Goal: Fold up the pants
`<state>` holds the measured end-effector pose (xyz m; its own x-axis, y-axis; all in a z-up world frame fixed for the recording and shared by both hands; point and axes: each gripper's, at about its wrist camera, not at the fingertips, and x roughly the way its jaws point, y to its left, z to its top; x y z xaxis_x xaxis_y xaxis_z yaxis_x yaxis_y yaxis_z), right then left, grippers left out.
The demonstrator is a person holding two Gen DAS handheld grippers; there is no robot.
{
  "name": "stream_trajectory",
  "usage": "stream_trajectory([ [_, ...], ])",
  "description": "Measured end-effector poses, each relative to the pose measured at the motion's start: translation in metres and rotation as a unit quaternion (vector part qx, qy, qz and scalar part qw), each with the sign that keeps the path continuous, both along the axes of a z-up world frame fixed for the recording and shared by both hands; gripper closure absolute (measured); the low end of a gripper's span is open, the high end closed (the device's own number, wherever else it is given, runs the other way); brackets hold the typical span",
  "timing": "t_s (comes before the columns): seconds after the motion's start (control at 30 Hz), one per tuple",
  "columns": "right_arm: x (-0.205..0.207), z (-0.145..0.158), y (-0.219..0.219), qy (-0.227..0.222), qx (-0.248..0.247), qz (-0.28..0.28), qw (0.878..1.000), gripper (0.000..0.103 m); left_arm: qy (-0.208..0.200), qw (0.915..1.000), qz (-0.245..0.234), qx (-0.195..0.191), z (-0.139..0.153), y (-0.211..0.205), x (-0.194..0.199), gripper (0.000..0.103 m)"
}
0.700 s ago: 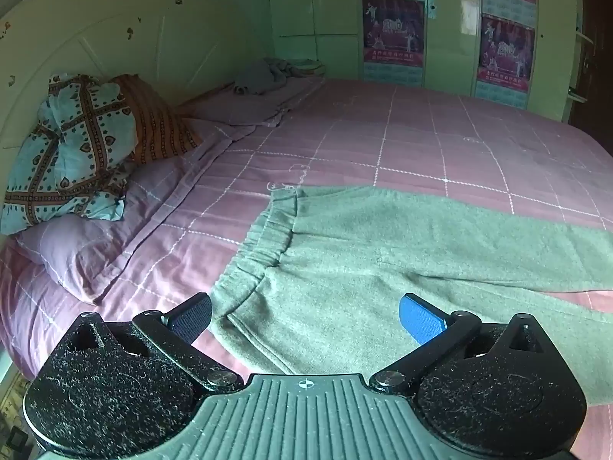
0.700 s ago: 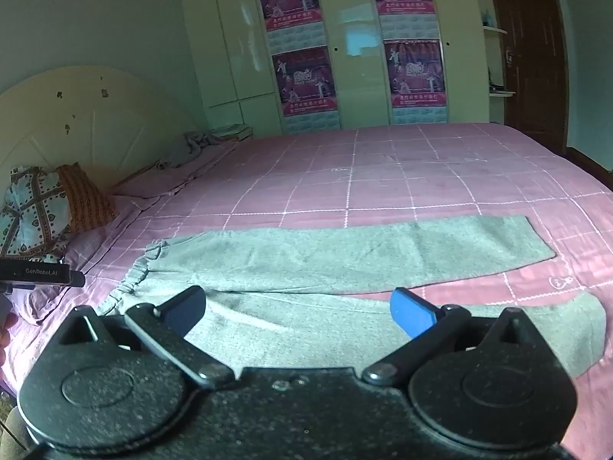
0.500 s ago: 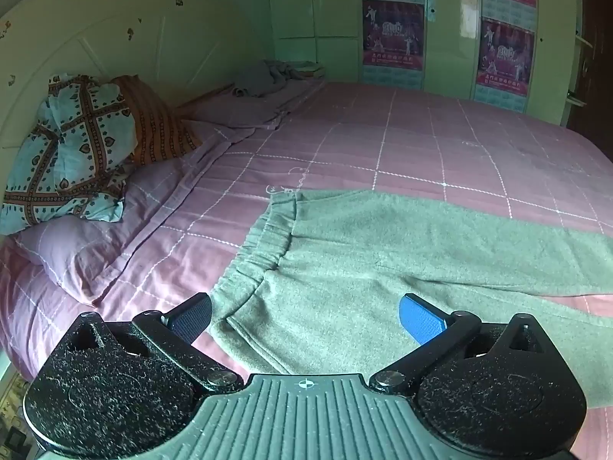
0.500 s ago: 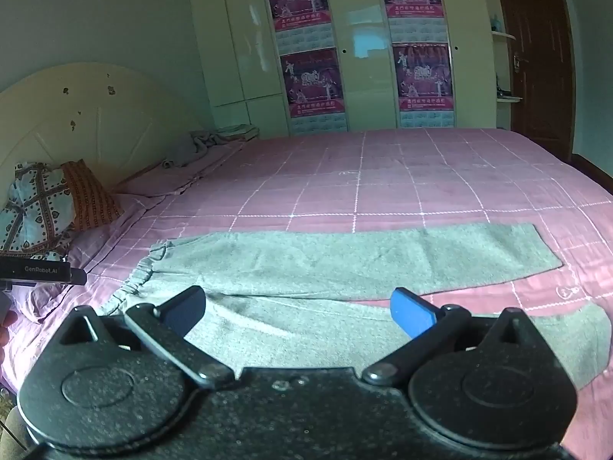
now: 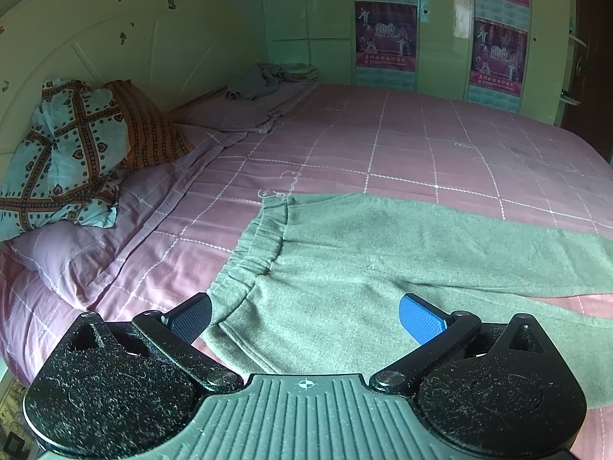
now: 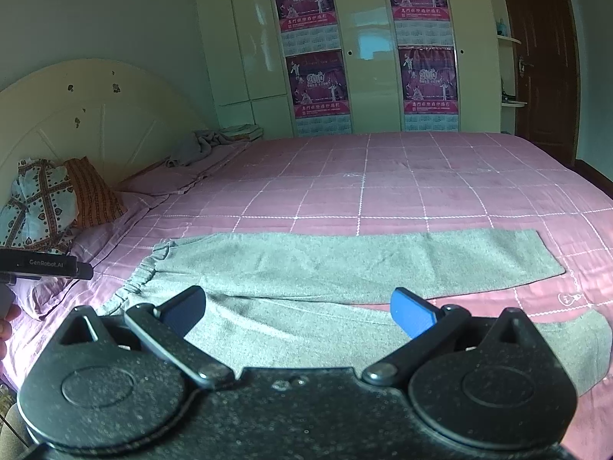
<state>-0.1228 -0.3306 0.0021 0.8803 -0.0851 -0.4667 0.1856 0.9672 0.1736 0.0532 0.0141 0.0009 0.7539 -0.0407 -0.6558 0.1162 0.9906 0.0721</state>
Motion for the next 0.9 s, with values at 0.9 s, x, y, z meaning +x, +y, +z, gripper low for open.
stream_trajectory([
  [0.9,-0.008,0.007,-0.003,-0.035,-0.018,-0.003,0.999,0.0,-0.003,0.9997,-0.024,0.006,0.007,-0.011,0.001,0.0],
])
